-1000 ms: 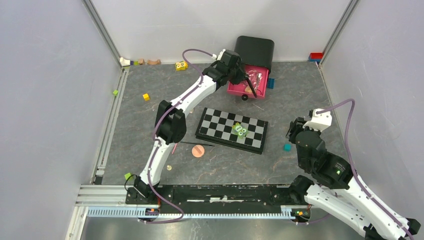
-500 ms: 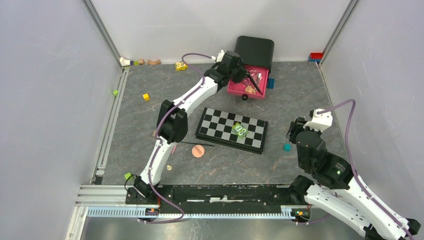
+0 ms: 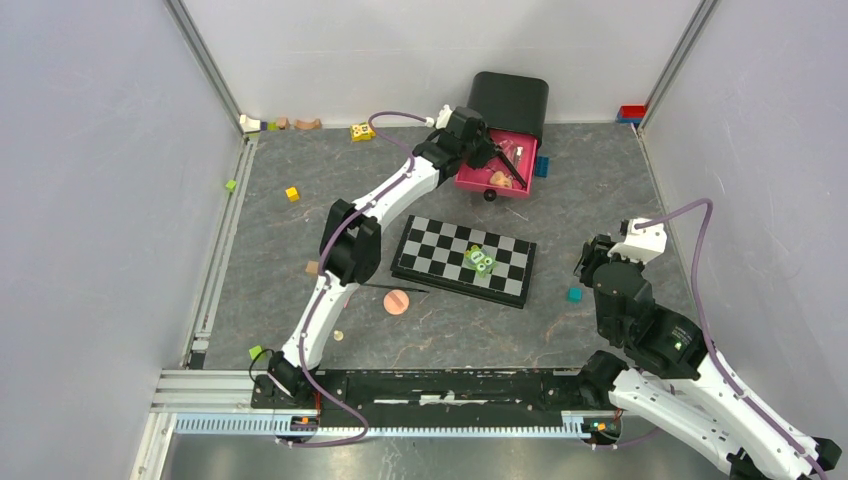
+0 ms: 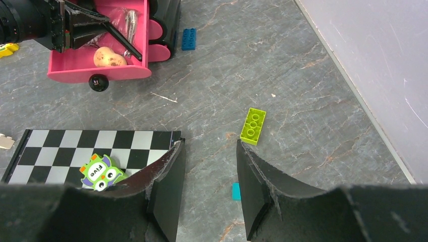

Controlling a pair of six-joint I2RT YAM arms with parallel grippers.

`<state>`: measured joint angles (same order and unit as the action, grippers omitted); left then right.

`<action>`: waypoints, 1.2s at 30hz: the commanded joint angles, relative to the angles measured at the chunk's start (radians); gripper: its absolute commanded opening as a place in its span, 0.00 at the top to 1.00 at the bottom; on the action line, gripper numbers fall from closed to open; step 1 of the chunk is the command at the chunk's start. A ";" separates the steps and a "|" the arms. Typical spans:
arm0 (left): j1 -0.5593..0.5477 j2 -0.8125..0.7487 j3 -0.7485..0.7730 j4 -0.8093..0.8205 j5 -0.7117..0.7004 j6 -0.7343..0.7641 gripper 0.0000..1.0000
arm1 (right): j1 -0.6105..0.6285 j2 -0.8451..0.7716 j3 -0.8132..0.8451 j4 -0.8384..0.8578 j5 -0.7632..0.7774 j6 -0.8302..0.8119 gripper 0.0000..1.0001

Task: Organize the makeup
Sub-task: Place the makeup tool in the drawer.

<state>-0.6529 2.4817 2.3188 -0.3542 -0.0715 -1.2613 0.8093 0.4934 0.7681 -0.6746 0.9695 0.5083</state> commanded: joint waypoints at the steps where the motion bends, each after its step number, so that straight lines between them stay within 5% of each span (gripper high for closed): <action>1: -0.004 0.020 0.047 0.032 0.006 -0.029 0.69 | -0.001 -0.007 -0.006 0.014 0.015 0.003 0.52; 8: -0.008 -0.019 0.050 -0.023 0.006 0.031 0.41 | -0.001 -0.011 -0.009 0.011 0.012 0.011 0.52; 28: -0.039 -0.325 -0.062 -0.112 -0.073 0.329 0.37 | -0.001 0.021 -0.019 0.058 -0.028 0.000 0.52; 36: -0.009 -0.530 -0.221 -0.340 -0.164 0.514 0.17 | -0.001 0.037 -0.033 0.098 -0.063 -0.019 0.51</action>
<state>-0.6876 2.0792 2.1700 -0.5568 -0.1696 -0.8825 0.8093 0.5171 0.7471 -0.6292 0.9230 0.5049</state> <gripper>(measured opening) 0.795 0.485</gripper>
